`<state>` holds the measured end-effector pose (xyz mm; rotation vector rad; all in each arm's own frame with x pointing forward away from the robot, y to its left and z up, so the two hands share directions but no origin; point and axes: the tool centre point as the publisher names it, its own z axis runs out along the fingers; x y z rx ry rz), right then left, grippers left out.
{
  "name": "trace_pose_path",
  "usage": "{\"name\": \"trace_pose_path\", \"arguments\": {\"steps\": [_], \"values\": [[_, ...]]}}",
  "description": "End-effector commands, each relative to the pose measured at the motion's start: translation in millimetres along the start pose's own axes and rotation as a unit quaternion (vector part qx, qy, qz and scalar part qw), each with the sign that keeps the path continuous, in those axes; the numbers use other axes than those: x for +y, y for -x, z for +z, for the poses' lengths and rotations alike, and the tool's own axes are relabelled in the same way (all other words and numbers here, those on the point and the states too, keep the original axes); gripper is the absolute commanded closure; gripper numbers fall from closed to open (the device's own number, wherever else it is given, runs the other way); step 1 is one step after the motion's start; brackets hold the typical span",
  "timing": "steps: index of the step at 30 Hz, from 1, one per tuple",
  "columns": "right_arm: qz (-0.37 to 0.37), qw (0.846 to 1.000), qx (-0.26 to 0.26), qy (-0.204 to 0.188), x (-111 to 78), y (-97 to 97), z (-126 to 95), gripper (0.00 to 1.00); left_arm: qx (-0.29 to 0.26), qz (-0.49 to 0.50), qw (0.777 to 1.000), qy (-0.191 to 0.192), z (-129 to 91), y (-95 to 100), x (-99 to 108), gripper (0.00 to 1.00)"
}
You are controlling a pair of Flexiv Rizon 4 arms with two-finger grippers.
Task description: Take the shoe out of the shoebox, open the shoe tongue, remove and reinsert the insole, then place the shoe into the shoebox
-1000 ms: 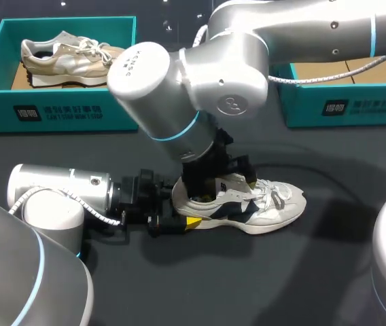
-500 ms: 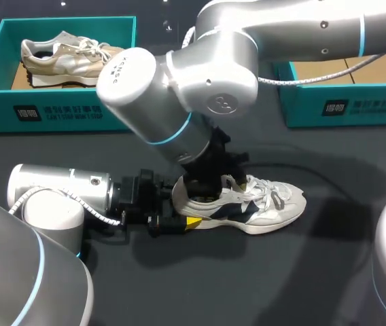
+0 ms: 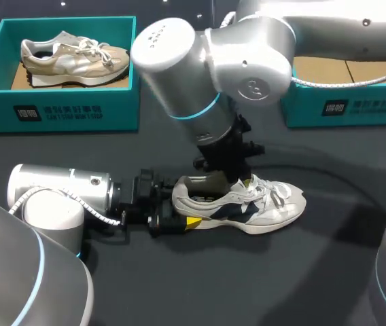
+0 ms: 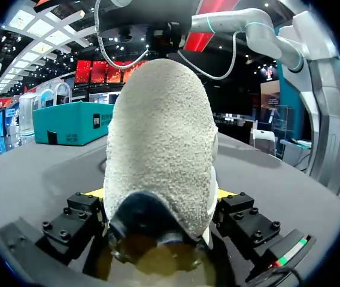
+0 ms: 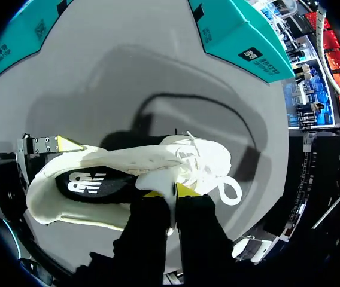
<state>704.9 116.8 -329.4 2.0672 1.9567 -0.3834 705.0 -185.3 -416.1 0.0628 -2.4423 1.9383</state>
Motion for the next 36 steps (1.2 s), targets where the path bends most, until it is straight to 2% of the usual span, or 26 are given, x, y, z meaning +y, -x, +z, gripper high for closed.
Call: {"name": "trace_pose_path", "arguments": {"steps": [1,7,10,14,23,34,35,36], "values": [[0.000,0.998,0.058,0.000,0.6,15.9,3,1.00,-0.002,0.000,1.000,0.000,2,0.0,7,1.00],[0.000,0.998,0.058,0.000,0.6,15.9,3,1.00,-0.002,0.000,1.000,0.000,2,0.0,7,1.00],[-0.002,0.997,0.073,0.002,1.0,34.2,3,1.00,-0.002,0.000,1.000,0.000,2,0.0,7,1.00],[-0.014,0.996,0.083,0.005,3.7,48.3,4,1.00,-0.002,0.000,1.000,0.000,2,0.0,7,1.00],[-0.004,0.995,0.102,-0.011,8.8,69.4,25,1.00,-0.002,0.000,1.000,0.000,2,0.0,7,1.00],[0.022,0.996,0.081,-0.021,7.3,78.2,51,1.00,-0.002,0.000,1.000,0.000,2,0.0,7,1.00],[0.026,0.996,0.079,-0.023,7.1,78.3,54,0.95,-0.002,0.000,1.000,0.000,2,0.0,7,1.00],[0.035,0.996,0.073,-0.024,6.6,78.5,54,0.79,-0.002,0.000,1.000,0.000,2,0.0,7,1.00]]}}
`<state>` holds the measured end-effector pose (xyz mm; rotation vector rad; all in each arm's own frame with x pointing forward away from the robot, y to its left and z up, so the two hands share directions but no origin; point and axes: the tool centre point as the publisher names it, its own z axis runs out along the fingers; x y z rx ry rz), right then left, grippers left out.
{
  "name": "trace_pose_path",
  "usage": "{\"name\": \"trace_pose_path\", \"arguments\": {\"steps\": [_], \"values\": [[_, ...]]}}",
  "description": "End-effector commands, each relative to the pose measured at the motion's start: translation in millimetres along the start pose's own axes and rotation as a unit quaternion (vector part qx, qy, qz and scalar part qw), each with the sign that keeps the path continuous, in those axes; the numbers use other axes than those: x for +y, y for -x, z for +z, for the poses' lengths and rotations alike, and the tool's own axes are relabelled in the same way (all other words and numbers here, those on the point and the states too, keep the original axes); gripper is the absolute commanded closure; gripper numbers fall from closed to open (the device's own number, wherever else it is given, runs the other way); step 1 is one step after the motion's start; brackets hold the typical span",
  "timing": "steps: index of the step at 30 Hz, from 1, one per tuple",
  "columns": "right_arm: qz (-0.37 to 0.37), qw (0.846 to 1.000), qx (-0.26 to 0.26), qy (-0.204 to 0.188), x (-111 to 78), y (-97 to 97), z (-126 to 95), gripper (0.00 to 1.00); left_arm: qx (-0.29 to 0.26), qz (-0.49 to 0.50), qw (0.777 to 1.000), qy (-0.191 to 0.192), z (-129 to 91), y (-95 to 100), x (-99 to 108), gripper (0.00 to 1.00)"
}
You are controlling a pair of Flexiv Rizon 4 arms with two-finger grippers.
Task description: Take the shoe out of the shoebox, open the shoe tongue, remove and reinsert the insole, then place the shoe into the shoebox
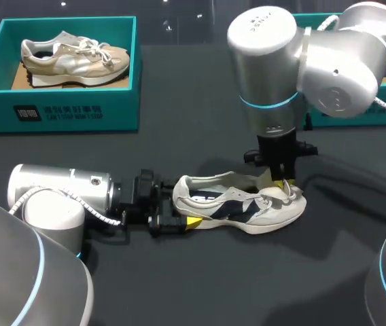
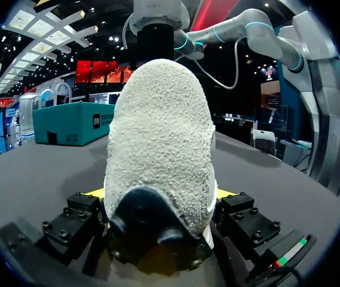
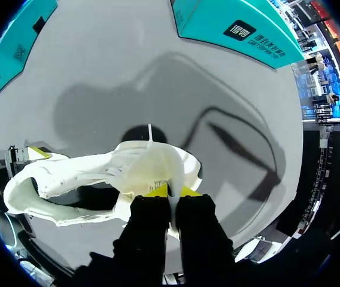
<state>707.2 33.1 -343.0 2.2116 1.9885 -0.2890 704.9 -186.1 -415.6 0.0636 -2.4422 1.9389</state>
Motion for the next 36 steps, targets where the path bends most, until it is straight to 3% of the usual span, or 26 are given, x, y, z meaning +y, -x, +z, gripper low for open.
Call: {"name": "trace_pose_path", "arguments": {"steps": [1,2,4,5,10,16,21,26,30,32,34,36], "values": [[0.018,1.000,-0.002,-0.005,0.5,7.7,10,0.56,-0.002,0.000,1.000,0.000,2,0.2,7,1.00],[0.023,1.000,-0.004,-0.001,0.1,7.8,10,0.29,-0.002,0.000,1.000,0.000,2,0.2,7,1.00],[0.032,0.999,-0.021,0.000,-0.9,8.6,9,0.03,-0.002,0.000,1.000,0.000,2,0.2,7,1.00],[0.033,0.999,-0.024,0.001,-0.9,9.0,9,0.00,-0.002,0.000,1.000,0.000,2,0.2,7,1.00],[0.047,0.998,-0.050,0.002,-1.9,13.8,1,0.00,-0.002,0.000,1.000,0.000,2,0.2,7,1.00],[0.034,0.998,-0.048,0.036,-6.6,13.6,-33,0.00,-0.002,0.000,1.000,0.000,2,0.2,7,1.00],[-0.030,0.998,-0.009,0.063,-9.5,8.0,-63,0.00,-0.002,0.000,1.000,0.000,2,0.2,7,1.00],[-0.128,0.989,-0.002,0.075,-7.4,-5.8,-91,0.01,-0.002,0.000,1.000,0.000,2,0.2,7,1.00],[-0.233,0.969,-0.015,0.075,-6.5,-21.6,-112,0.13,-0.002,0.000,1.000,0.000,2,0.2,7,1.00],[-0.249,0.966,-0.038,0.063,-6.0,-30.5,-119,0.47,-0.002,0.000,1.000,0.000,2,0.2,7,1.00],[-0.289,0.954,-0.040,0.062,-7.8,-39.8,-125,0.64,-0.002,0.000,1.000,0.000,2,0.2,7,1.00],[-0.331,0.940,-0.048,0.062,-11.9,-49.8,-131,1.00,-0.002,0.000,1.000,0.000,2,0.2,7,1.00]]}}
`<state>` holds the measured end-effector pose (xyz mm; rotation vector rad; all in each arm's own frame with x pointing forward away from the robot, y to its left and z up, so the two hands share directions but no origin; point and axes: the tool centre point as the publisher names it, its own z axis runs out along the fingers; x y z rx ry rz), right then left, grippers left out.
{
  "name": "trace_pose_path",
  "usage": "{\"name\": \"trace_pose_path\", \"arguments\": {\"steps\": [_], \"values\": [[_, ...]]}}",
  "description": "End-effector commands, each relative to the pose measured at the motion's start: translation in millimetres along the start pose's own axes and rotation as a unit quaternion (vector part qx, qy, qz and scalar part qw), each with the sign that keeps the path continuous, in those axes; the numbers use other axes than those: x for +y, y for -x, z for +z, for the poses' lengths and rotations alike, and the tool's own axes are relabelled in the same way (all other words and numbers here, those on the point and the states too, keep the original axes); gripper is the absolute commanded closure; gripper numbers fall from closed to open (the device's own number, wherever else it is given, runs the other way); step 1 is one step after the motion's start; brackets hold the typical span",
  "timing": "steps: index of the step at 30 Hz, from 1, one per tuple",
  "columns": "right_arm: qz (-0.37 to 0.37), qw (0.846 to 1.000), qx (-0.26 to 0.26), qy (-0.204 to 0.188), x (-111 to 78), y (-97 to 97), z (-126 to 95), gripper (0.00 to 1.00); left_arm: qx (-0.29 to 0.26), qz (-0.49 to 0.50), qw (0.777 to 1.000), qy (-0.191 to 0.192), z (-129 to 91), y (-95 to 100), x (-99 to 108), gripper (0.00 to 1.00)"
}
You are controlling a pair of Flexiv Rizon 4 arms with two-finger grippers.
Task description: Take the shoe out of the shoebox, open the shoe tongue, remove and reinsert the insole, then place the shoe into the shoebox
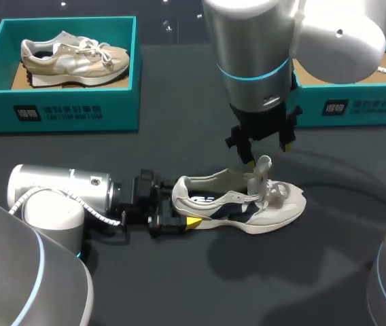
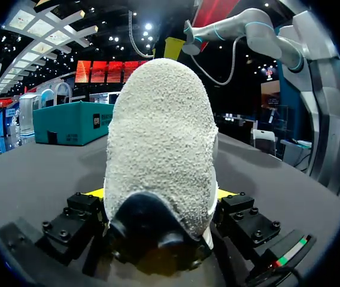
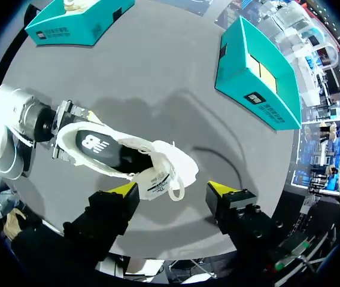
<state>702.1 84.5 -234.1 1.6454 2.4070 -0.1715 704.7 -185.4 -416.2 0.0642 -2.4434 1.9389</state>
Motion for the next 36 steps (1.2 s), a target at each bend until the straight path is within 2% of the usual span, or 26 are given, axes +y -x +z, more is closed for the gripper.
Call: {"name": "trace_pose_path", "arguments": {"steps": [1,3,5,6,17,21,26,36], "values": [[-0.128,0.991,-0.036,-0.022,14.3,-28.9,-15,1.00,-0.001,0.000,1.000,0.000,2,0.3,7,1.00],[-0.181,0.983,-0.024,0.002,12.7,-38.1,-21,1.00,-0.001,0.000,1.000,0.000,2,0.3,7,1.00],[-0.252,0.967,0.005,0.026,8.9,-46.6,-24,1.00,-0.001,0.000,1.000,0.000,2,0.3,7,1.00],[-0.285,0.958,0.003,0.032,5.6,-50.6,-23,1.00,-0.001,0.000,1.000,0.000,2,0.3,7,1.00],[-0.285,0.958,0.003,0.032,5.6,-50.6,-23,1.00,-0.001,0.000,1.000,0.000,2,0.3,7,1.00],[-0.341,0.939,0.007,0.038,1.6,-60.9,-13,1.00,-0.001,0.000,1.000,0.000,2,0.3,7,1.00],[-0.412,0.906,0.042,0.085,-6.7,-71.3,-2,1.00,-0.001,0.000,1.000,0.000,2,0.3,7,1.00],[-0.412,0.906,0.042,0.085,-6.7,-71.3,-2,1.00,-0.001,0.000,1.000,0.000,2,0.3,7,1.00]]}}
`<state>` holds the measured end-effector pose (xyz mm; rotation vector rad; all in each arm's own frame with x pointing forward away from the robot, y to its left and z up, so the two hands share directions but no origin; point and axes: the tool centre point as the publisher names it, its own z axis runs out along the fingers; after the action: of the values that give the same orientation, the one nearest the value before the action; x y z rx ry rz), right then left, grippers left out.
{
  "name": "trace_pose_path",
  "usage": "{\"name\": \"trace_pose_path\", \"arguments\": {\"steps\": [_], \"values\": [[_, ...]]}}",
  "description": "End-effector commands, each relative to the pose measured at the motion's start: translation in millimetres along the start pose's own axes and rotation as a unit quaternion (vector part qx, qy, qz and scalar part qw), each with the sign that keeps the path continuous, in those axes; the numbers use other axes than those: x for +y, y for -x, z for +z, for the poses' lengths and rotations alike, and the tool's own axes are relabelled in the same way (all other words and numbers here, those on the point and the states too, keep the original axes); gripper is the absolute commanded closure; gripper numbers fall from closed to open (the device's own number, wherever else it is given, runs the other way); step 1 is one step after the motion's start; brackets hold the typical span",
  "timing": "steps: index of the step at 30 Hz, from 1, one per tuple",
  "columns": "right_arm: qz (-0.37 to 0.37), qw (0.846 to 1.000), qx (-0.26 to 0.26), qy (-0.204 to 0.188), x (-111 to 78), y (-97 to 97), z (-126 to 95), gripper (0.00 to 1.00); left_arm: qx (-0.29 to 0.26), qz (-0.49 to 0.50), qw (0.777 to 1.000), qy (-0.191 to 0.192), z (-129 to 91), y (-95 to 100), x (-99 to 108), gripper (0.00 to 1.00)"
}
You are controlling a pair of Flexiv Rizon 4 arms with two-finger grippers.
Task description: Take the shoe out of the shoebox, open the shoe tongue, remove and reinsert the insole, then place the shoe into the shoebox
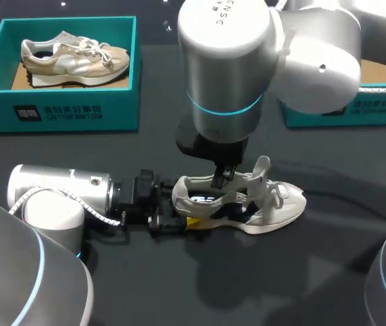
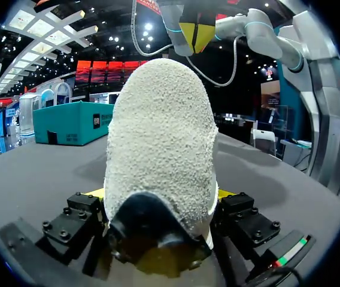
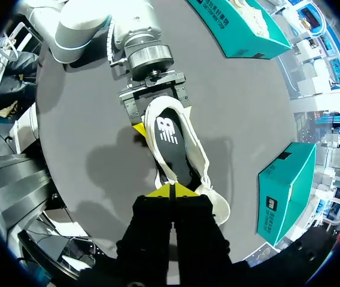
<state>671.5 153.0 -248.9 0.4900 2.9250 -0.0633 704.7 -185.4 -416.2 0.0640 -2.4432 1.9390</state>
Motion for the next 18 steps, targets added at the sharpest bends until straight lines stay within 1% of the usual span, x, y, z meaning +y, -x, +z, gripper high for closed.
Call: {"name": "trace_pose_path", "arguments": {"steps": [1,2,5,7,9,18], "values": [[0.000,1.000,0.001,0.017,-5.9,1.2,1,1.00,-0.001,0.000,1.000,0.000,2,0.3,7,1.00],[0.000,1.000,0.001,0.017,-5.9,1.2,1,1.00,-0.001,0.000,1.000,0.000,2,0.3,7,1.00],[-0.014,1.000,-0.010,0.014,8.5,-3.4,10,1.00,-0.001,0.000,1.000,0.000,2,0.3,7,1.00],[-0.028,0.999,-0.006,0.034,15.0,-3.1,18,1.00,-0.001,0.000,1.000,0.000,2,0.3,7,1.00],[-0.036,0.999,-0.014,0.031,19.9,-5.5,25,1.00,-0.001,0.000,1.000,0.000,2,0.3,7,1.00],[-0.036,0.999,-0.014,0.031,19.9,-5.5,25,1.00,-0.001,0.000,1.000,0.000,2,0.3,7,1.00]]}}
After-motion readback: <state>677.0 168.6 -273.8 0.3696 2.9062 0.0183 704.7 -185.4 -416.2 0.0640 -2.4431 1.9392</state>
